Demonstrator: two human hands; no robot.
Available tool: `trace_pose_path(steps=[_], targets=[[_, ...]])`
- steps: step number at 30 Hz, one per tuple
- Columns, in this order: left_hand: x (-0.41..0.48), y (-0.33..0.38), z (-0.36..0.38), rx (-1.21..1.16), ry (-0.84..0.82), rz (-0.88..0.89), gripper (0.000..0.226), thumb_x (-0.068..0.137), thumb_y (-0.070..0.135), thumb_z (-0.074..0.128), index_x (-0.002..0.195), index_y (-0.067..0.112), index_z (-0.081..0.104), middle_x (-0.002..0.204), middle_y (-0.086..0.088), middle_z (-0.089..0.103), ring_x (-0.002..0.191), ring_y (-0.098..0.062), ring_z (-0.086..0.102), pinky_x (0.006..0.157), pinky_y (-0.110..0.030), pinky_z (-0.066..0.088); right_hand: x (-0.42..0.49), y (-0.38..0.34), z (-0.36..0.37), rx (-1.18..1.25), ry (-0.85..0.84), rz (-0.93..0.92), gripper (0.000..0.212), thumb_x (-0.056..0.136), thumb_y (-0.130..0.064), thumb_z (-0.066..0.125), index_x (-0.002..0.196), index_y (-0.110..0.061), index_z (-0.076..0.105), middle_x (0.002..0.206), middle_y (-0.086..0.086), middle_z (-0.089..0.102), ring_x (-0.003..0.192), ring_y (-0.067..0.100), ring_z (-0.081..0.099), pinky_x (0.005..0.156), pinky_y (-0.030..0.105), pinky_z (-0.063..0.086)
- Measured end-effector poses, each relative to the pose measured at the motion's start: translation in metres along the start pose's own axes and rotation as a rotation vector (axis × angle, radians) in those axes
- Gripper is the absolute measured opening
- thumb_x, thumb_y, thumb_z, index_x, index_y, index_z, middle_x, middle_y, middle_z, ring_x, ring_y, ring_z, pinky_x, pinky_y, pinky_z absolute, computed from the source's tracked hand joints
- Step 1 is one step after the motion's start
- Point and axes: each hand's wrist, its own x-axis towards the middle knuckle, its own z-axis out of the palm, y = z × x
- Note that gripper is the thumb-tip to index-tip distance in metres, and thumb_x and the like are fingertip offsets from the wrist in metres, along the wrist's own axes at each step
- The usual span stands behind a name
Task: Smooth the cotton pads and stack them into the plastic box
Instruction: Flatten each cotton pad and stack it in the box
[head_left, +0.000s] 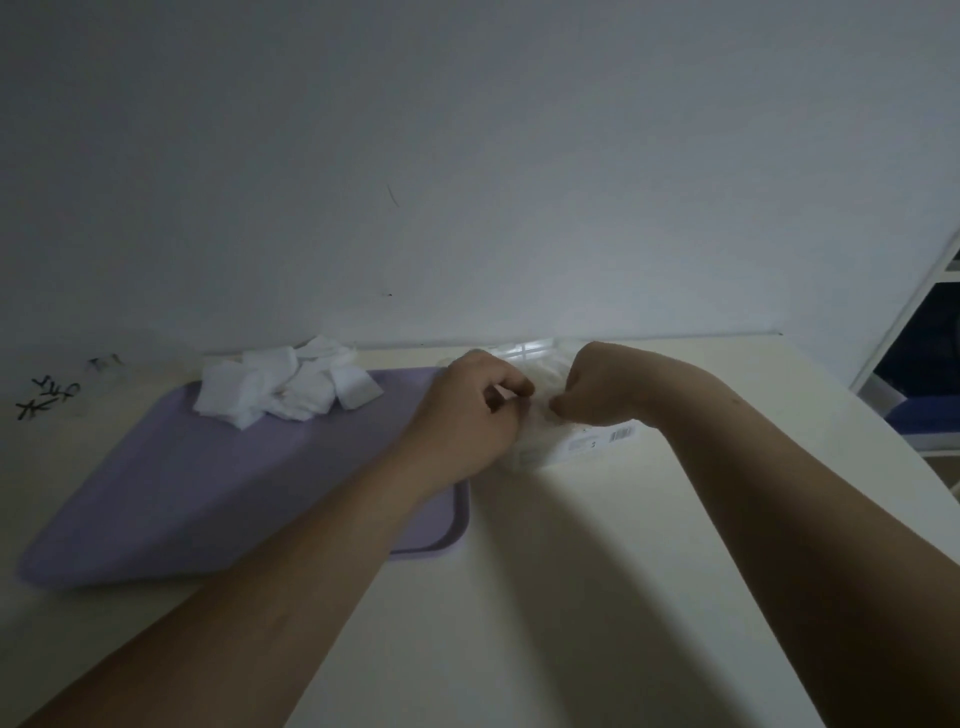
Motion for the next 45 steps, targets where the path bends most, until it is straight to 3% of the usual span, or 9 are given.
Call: trace_pose_path(steps=[10,13,16,20,24,32,39,42,45], targets=[[-0.014,-0.007,-0.010,-0.041,-0.015,-0.104,0.009,0.093,0.020,0.072,0.087,0.024,0.078,0.081,0.013,0.072,0.073,0.001,0.066,0.071,-0.019,0.052,-0.008,-0.024,0.014,-0.156,0.149,0.013,0.033,0.096,-0.044,0.061,0.085,-0.013,0.057,0.074,-0.002,0.051,0.078,0.025,0.060,0.071,0.034,0.050],[-0.014,-0.014,-0.026,-0.022,-0.014,-0.112,0.012,0.095,0.019,0.069,0.095,0.027,0.078,0.085,0.016,0.072,0.070,0.007,0.062,0.071,-0.014,0.048,-0.026,-0.044,-0.003,-0.341,0.349,0.051,0.025,0.099,-0.036,0.057,0.081,-0.019,0.053,0.077,-0.002,0.054,0.067,0.021,0.056,0.061,0.028,0.041],[-0.016,-0.028,-0.060,0.051,0.057,-0.142,0.014,0.093,0.016,0.068,0.094,0.028,0.075,0.087,0.017,0.070,0.078,0.002,0.064,0.077,-0.016,0.051,-0.028,-0.079,-0.007,-0.143,0.499,-0.088,0.038,0.100,-0.036,0.055,0.068,-0.015,0.055,0.068,0.002,0.057,0.066,0.027,0.058,0.065,0.030,0.043],[-0.020,-0.062,-0.120,0.241,0.159,-0.264,0.023,0.092,0.009,0.063,0.107,0.018,0.077,0.110,0.000,0.070,0.097,-0.020,0.068,0.089,-0.025,0.051,-0.002,-0.138,0.034,0.335,0.300,-0.326,0.021,0.096,-0.023,0.059,0.096,-0.015,0.079,0.100,0.004,0.078,0.096,0.024,0.070,0.078,0.024,0.046],[-0.021,-0.104,-0.181,0.313,0.296,-0.406,0.034,0.085,0.007,0.063,0.116,0.019,0.072,0.127,-0.006,0.056,0.106,-0.026,0.066,0.097,-0.032,0.052,0.047,-0.176,0.072,0.405,0.242,-0.349,0.034,0.099,-0.027,0.059,0.129,-0.016,0.070,0.130,0.002,0.071,0.114,0.020,0.065,0.089,0.020,0.039],[0.001,-0.147,-0.217,0.318,-0.034,-0.661,0.097,0.058,0.029,0.067,0.151,0.043,0.043,0.152,-0.002,0.045,0.135,-0.028,0.049,0.108,-0.044,0.049,0.150,-0.232,0.086,0.386,0.137,-0.174,0.038,0.102,-0.035,0.055,0.108,0.000,0.070,0.105,0.016,0.071,0.100,0.034,0.068,0.075,0.031,0.049],[0.001,-0.168,-0.216,0.286,-0.075,-0.506,0.057,0.082,0.019,0.073,0.135,0.036,0.064,0.134,0.019,0.057,0.114,0.005,0.048,0.073,0.011,0.028,0.188,-0.247,0.101,0.324,0.104,-0.128,0.030,0.087,-0.037,0.074,0.093,-0.008,0.069,0.084,0.007,0.066,0.079,0.028,0.065,0.060,0.029,0.047],[-0.001,-0.174,-0.218,0.190,-0.056,-0.480,0.056,0.083,0.012,0.072,0.135,0.034,0.065,0.135,0.017,0.058,0.112,0.004,0.049,0.069,0.011,0.030,0.187,-0.252,0.106,0.408,0.069,-0.138,0.016,0.082,-0.021,0.075,0.074,-0.009,0.067,0.070,0.006,0.059,0.073,0.028,0.063,0.061,0.035,0.052],[-0.003,-0.173,-0.219,0.147,-0.046,-0.518,0.056,0.081,0.016,0.072,0.132,0.038,0.066,0.128,0.019,0.061,0.114,-0.001,0.056,0.063,0.004,0.038,0.182,-0.256,0.103,0.546,-0.015,-0.122,0.027,0.084,-0.007,0.072,0.111,-0.002,0.072,0.091,0.011,0.064,0.087,0.034,0.070,0.070,0.038,0.060]])
